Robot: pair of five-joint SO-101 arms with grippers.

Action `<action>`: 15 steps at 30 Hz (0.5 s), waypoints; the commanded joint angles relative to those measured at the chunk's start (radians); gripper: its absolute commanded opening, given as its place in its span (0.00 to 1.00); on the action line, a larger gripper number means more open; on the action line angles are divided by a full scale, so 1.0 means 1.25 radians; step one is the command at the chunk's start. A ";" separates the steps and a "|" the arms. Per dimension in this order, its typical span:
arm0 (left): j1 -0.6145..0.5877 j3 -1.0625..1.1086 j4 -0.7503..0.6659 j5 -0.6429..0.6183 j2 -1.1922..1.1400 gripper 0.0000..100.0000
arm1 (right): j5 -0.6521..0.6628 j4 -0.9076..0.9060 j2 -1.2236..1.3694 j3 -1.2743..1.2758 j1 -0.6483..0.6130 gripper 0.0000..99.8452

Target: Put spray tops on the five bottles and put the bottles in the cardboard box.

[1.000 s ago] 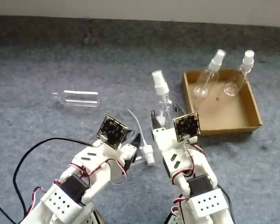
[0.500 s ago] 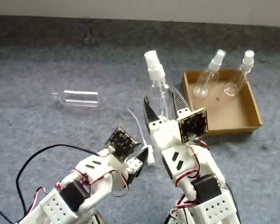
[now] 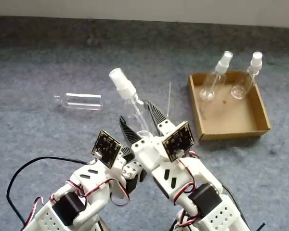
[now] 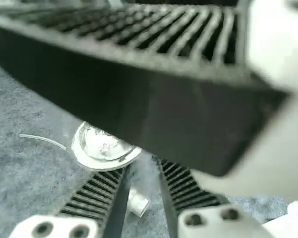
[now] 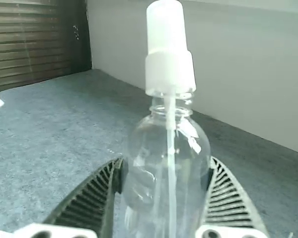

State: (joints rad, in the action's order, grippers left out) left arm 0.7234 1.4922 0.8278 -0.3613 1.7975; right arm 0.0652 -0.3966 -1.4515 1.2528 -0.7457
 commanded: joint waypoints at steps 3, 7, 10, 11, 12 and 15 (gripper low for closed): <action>-0.053 -0.021 0.000 -0.005 0.019 0.01 | -0.001 -0.006 -0.010 -0.052 -0.071 0.13; -0.149 -0.020 0.000 -0.006 0.019 0.01 | -0.001 -0.007 -0.010 -0.050 -0.095 0.13; -0.204 -0.020 0.000 -0.006 0.019 0.01 | -0.001 -0.007 -0.010 -0.050 -0.089 0.13; -0.220 -0.020 0.000 -0.006 0.019 0.01 | -0.001 -0.007 -0.010 -0.050 -0.089 0.13; -0.230 -0.019 0.000 -0.006 0.019 0.01 | -0.001 -0.007 -0.010 -0.050 -0.089 0.13; -0.255 -0.019 0.000 -0.006 0.019 0.01 | -0.001 -0.042 -0.010 -0.050 -0.089 0.13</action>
State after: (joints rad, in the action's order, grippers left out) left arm 0.4626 1.4937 0.8293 -0.3567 1.7975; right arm 0.0667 -0.3920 -1.4684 1.2375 -0.8347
